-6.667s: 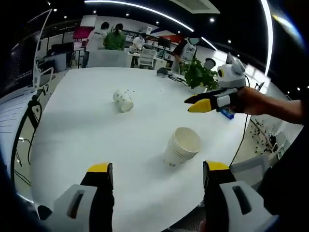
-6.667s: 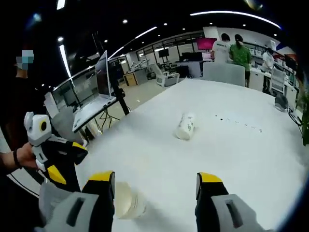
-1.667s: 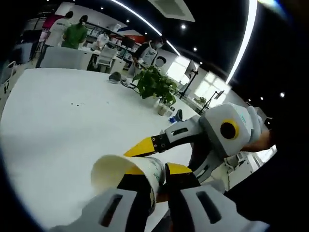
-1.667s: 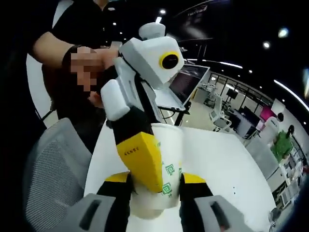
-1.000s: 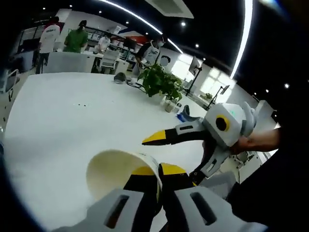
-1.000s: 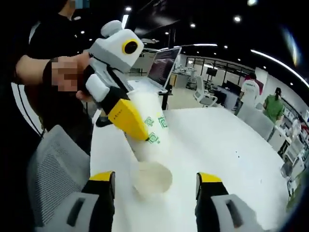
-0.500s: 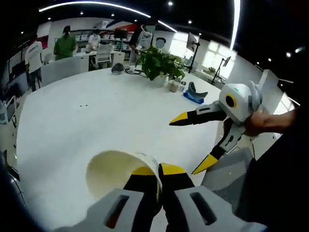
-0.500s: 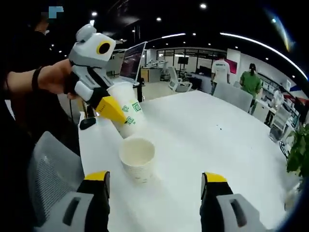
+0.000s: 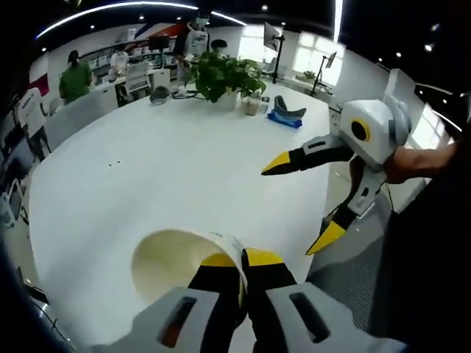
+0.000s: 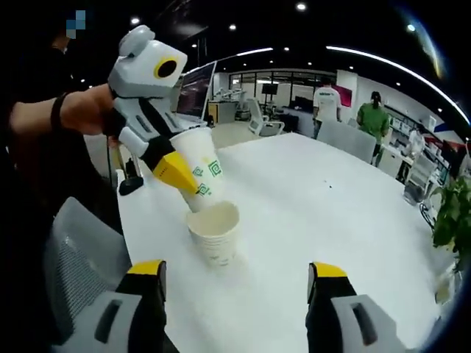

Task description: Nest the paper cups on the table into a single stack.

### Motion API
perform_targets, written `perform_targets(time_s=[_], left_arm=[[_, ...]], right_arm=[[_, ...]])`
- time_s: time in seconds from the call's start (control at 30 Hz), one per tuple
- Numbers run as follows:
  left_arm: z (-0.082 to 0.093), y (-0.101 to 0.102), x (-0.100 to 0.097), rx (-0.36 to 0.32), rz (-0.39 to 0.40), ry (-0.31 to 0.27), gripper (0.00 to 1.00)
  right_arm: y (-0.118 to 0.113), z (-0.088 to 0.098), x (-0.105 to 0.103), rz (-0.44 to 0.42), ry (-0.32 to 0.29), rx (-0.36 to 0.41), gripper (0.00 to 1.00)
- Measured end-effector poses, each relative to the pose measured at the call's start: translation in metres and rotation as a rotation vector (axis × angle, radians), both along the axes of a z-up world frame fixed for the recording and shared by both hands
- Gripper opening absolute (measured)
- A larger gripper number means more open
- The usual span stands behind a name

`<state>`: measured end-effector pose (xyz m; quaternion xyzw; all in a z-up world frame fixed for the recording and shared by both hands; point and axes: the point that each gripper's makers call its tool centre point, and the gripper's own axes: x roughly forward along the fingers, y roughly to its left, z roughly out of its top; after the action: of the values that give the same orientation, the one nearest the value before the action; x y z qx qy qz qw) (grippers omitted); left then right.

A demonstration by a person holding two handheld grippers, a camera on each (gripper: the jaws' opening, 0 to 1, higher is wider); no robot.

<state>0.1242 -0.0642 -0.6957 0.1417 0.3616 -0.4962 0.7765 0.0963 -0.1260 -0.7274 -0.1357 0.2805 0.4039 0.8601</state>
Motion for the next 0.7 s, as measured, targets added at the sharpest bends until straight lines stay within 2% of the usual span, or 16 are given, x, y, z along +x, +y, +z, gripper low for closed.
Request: perform_targets(time_s=[0.1, 0.33, 0.43, 0.7], left_arm=[[-0.003, -0.003, -0.002, 0.022, -0.020, -0.002, 0.00], [-0.023, -0.001, 0.000, 0.107, -0.070, -0.022, 0.00], [-0.031, 0.002, 0.004, 0.162, -0.077, -0.059, 0.00], [-0.041, -0.007, -0.005, 0.198, -0.109, -0.062, 0.00]], right_arm=[[0.002, -0.004, -0.003, 0.006, 0.004, -0.006, 0.80], [0.005, -0.006, -0.006, 0.016, 0.011, -0.001, 0.81], [0.007, -0.006, -0.006, 0.019, 0.011, 0.001, 0.81], [0.007, -0.007, -0.008, 0.015, 0.025, 0.003, 0.81]])
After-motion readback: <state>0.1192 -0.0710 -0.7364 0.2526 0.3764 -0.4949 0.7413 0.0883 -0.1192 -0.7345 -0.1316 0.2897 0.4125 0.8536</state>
